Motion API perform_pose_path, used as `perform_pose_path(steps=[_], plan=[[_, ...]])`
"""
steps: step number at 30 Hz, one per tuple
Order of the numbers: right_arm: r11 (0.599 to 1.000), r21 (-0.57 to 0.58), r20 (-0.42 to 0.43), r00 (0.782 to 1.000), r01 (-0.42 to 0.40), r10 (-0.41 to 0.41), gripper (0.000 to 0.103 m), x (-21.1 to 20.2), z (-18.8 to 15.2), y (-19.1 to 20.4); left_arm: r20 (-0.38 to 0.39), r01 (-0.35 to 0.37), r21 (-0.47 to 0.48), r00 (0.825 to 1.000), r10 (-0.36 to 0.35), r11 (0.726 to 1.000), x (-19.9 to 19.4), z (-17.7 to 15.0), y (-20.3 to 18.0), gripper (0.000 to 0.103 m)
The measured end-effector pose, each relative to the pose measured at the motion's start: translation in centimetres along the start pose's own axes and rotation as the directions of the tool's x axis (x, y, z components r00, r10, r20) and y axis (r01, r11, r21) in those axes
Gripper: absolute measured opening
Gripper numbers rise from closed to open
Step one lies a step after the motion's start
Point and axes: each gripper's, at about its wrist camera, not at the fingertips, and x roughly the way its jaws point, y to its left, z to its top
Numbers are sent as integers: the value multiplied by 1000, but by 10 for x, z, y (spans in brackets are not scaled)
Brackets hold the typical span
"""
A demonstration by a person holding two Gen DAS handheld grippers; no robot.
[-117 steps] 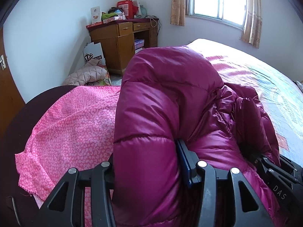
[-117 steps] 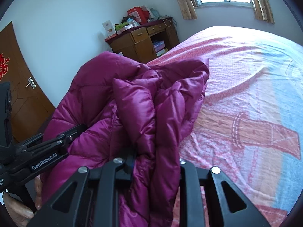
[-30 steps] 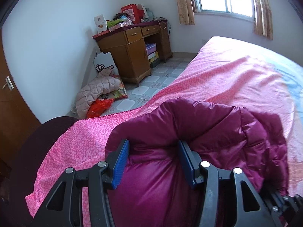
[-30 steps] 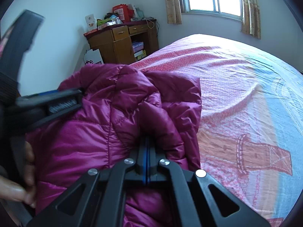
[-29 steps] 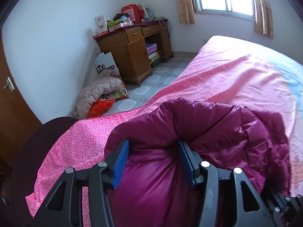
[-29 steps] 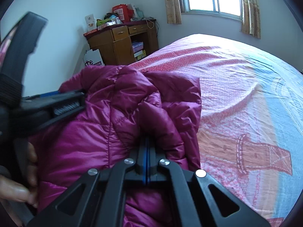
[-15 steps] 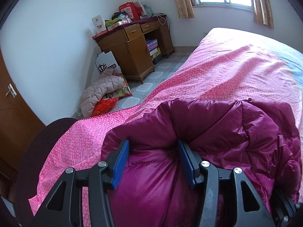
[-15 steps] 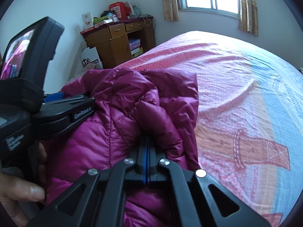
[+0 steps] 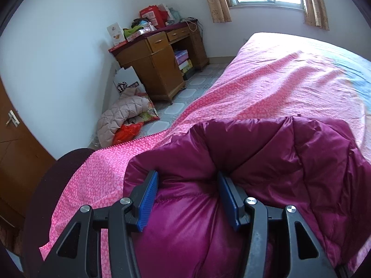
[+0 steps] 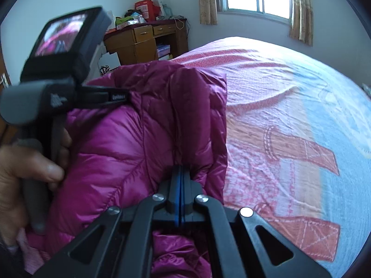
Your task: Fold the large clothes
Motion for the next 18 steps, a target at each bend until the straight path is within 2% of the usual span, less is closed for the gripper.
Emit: perform_pose_path(steps=[2,4,10,12,13,15,16,17,18], plan=[[1000,-22,13,1000,16,-16,0,3,-2,1,-16,27,-3,999,-27,1000,-7,-3,7,54],[1000,-16,14,1000,15,-15,0,3,-1,0,-21,23,11,1000,-23,1000,-23,-9,11,54],[1000,-16,3,1000,10,-10,0,0,-1,-2,34,43,22,998,-44,999,-86,-44,20,54],[1000,-13,-7,1000,5,-5,2,-8,1,-5,39,65,9,997,-65,998,-104,-59,24,54],[1000,8,8,1000,-6,5,5,-18,1,-9,43,80,1,996,-80,997,-112,-67,26,54],[999,44,50,999,-11,9,28,-36,-1,-12,51,101,-11,994,-100,995,-128,-84,31,54],[998,61,74,997,-12,7,59,-50,-6,-14,55,105,-12,993,-104,994,-133,-89,32,54],[997,71,92,996,-24,17,83,-60,-11,-15,59,114,-13,992,-113,993,-139,-96,34,54],[996,79,112,993,-38,29,88,-70,-15,-17,62,123,-16,991,-122,992,-145,-102,35,54]])
